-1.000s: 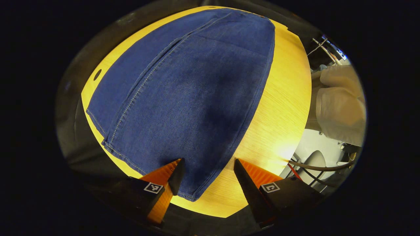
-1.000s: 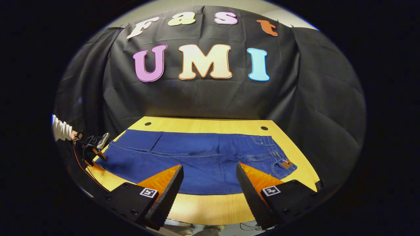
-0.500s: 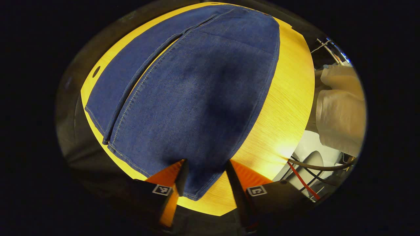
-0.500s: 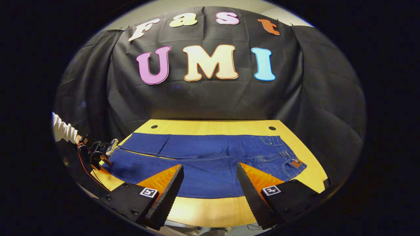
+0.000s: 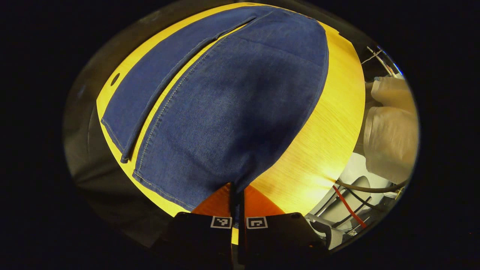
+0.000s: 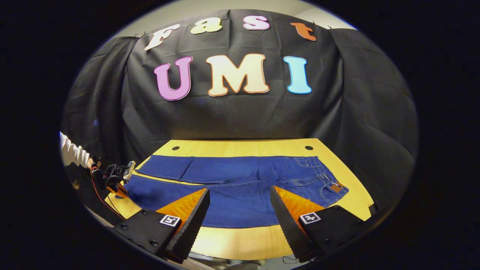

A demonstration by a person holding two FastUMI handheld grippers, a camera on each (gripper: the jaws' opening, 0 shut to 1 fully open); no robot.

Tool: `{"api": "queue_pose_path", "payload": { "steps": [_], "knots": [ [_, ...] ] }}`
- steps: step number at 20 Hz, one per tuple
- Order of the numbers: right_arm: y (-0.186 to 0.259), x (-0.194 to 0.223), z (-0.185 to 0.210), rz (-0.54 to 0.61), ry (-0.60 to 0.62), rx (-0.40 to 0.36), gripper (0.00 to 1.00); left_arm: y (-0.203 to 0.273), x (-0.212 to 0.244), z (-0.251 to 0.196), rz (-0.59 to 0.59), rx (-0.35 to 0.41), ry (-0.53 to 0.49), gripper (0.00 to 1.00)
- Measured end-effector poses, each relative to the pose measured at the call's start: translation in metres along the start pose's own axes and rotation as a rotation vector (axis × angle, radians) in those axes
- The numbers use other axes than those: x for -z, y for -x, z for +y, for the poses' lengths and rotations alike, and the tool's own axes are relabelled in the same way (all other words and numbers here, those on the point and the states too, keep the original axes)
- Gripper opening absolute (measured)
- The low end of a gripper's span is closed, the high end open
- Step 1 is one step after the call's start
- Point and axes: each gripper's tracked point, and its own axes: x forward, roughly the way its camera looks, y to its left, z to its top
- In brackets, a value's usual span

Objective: Grasp the waist and the cuffs of the jeans and fold them to make the two legs overlap; first hold the waist and fold one-third of the jeans toward the cuffs, then hold the cuffs and fold the remaining one-third in the same direction to finish folding.

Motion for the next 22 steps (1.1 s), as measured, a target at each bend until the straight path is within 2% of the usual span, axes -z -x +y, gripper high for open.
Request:
{"api": "queue_pose_path", "payload": {
  "steps": [3,7,11,14,17,22],
  "knots": [
    [-0.009,0.011,-0.014,0.063,0.093,-0.050,0.99,0.002,-0.002,0.000,0.016,0.034,0.012,0.00],
    [-0.031,0.020,-0.051,0.165,0.184,-0.124,0.99,0.002,-0.003,0.001,0.030,0.030,0.017,0.00],
    [-0.065,0.030,-0.106,0.277,0.204,-0.137,1.00,0.001,-0.002,0.001,0.064,0.024,0.043,0.00],
    [-0.085,0.048,-0.150,0.379,0.268,-0.135,0.99,0.000,-0.002,0.002,0.087,0.011,0.071,0.00],
    [-0.098,0.078,-0.186,0.504,0.398,-0.162,0.99,0.001,-0.002,0.001,0.101,0.004,0.109,0.00],
    [-0.095,0.134,-0.219,0.728,0.654,-0.304,0.99,0.000,-0.002,0.001,0.120,-0.025,0.143,0.00]
  ]
}}
